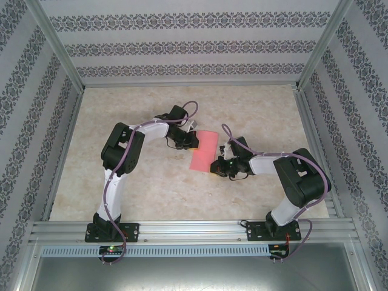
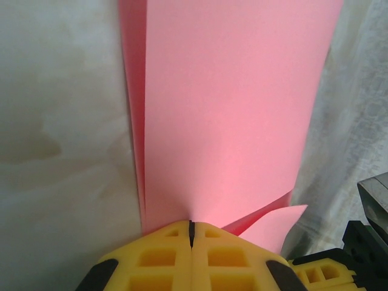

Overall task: Fold a paper plane with a square sheet of paper (pick it up from the middle)
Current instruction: Fold the triangle a second time at the center of the table.

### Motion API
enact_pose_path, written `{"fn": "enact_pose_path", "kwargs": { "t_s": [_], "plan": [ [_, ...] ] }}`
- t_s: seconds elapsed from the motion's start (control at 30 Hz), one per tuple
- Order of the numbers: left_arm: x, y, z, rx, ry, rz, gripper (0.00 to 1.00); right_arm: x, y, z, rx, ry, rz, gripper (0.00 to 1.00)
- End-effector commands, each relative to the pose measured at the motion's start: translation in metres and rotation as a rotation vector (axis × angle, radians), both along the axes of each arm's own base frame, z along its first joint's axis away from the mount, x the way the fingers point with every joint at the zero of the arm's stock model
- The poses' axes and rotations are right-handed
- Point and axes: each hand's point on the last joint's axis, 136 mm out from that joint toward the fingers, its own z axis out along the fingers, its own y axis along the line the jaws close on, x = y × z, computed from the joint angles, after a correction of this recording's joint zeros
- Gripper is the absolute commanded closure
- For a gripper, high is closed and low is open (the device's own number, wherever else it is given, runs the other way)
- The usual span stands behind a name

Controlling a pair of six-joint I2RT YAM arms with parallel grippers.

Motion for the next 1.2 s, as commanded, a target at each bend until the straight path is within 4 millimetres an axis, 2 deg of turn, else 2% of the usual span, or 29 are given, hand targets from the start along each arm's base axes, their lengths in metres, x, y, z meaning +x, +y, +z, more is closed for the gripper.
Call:
{"fn": "enact_pose_path", "kwargs": {
  "t_s": [0.0, 0.13, 0.3, 0.47, 0.63, 0.73, 0.9, 1.17],
  "plan": [
    [0.011, 0.019, -0.011, 0.047, -0.01, 0.015, 0.94, -0.026, -0.027, -0.033, -0.134, 0.127, -0.029, 0.95],
    [0.016, 0.017, 0.0, 0.032, -0.02, 0.012, 0.94, -0.023, -0.024, -0.029, -0.121, 0.119, -0.027, 0.94],
    [0.014, 0.009, 0.023, -0.023, -0.034, 0.001, 0.93, -0.012, -0.017, -0.011, -0.079, 0.083, -0.029, 0.93],
    [0.011, 0.004, 0.058, -0.042, -0.094, -0.013, 0.91, 0.005, -0.005, 0.023, -0.011, 0.017, -0.029, 0.85],
    [0.003, 0.006, 0.074, -0.031, -0.121, -0.022, 0.86, 0.017, -0.009, 0.058, 0.006, -0.059, -0.034, 0.77],
    [-0.005, 0.007, 0.078, -0.03, -0.119, -0.026, 0.78, 0.026, -0.018, 0.072, -0.027, -0.116, -0.031, 0.72],
    [-0.016, 0.011, 0.083, -0.036, -0.123, -0.014, 0.64, 0.043, -0.026, 0.077, -0.08, -0.174, 0.002, 0.64],
    [-0.032, 0.019, 0.091, -0.042, -0.144, -0.025, 0.49, 0.07, -0.018, 0.06, -0.099, -0.213, 0.093, 0.57]
  ]
}}
